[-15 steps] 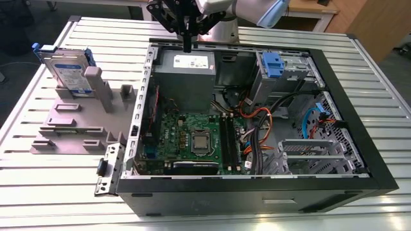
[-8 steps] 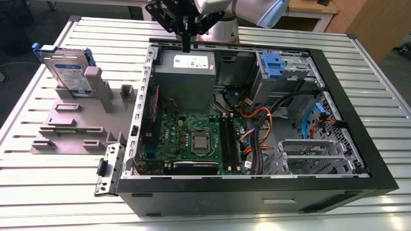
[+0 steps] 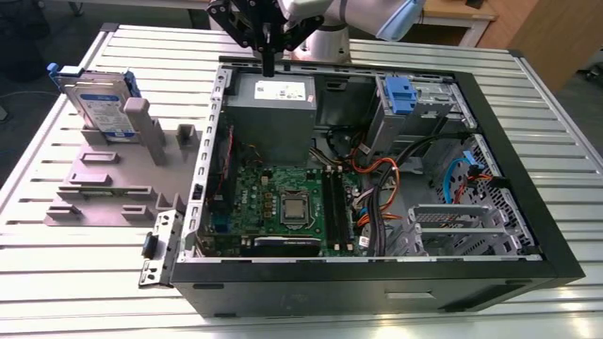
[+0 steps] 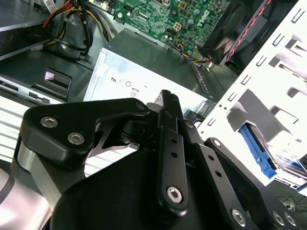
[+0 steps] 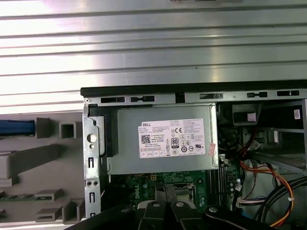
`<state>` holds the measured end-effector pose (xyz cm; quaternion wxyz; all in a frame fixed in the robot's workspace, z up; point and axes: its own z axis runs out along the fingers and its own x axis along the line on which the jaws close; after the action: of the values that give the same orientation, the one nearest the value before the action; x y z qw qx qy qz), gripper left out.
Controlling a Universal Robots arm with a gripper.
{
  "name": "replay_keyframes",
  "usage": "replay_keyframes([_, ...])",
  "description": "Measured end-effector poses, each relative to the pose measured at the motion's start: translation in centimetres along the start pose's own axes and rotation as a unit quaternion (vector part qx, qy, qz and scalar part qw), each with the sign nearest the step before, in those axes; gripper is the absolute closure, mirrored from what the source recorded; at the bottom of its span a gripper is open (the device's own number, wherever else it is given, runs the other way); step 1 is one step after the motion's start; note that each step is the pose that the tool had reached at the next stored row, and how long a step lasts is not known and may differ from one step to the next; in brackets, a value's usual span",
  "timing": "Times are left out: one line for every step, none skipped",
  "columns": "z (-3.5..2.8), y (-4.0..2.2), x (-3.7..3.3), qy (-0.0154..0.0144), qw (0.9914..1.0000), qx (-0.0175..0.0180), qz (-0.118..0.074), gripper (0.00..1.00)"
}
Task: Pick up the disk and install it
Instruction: 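Reach for the disk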
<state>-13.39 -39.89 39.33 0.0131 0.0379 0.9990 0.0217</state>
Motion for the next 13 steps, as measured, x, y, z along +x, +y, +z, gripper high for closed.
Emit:
replay_keyframes([0.00,0.00,0.04,0.0000,1.00000,0.0000,0.000,0.89])
replay_keyframes([0.00,-0.01,0.07,0.0000,1.00000,0.0000,0.000,0.89])
replay_keyframes([0.00,-0.01,0.11,0.0000,1.00000,0.0000,0.000,0.89])
replay_keyframes([-0.01,-0.01,0.15,0.0000,1.00000,0.0000,0.000,0.89])
replay_keyframes([-0.01,-0.01,0.19,0.0000,1.00000,0.0000,0.000,0.89])
replay_keyframes([0.00,-0.02,0.22,0.0000,1.00000,0.0000,0.000,0.89])
replay_keyframes([-0.01,-0.02,0.25,0.0000,1.00000,0.0000,0.000,0.89])
replay_keyframes([0.00,-0.02,0.26,0.0000,1.00000,0.0000,0.000,0.89])
replay_keyframes([-0.01,-0.02,0.28,0.0000,1.00000,0.0000,0.000,0.89])
replay_keyframes([-0.01,-0.02,0.30,0.0000,1.00000,0.0000,0.000,0.89])
replay_keyframes([-0.01,-0.02,0.32,0.0000,1.00000,0.0000,0.000,0.89])
replay_keyframes([-0.01,-0.02,0.33,0.0000,1.00000,0.0000,0.000,0.89])
replay_keyframes([-0.01,-0.03,0.36,0.0000,1.00000,-0.0001,0.000,0.89])
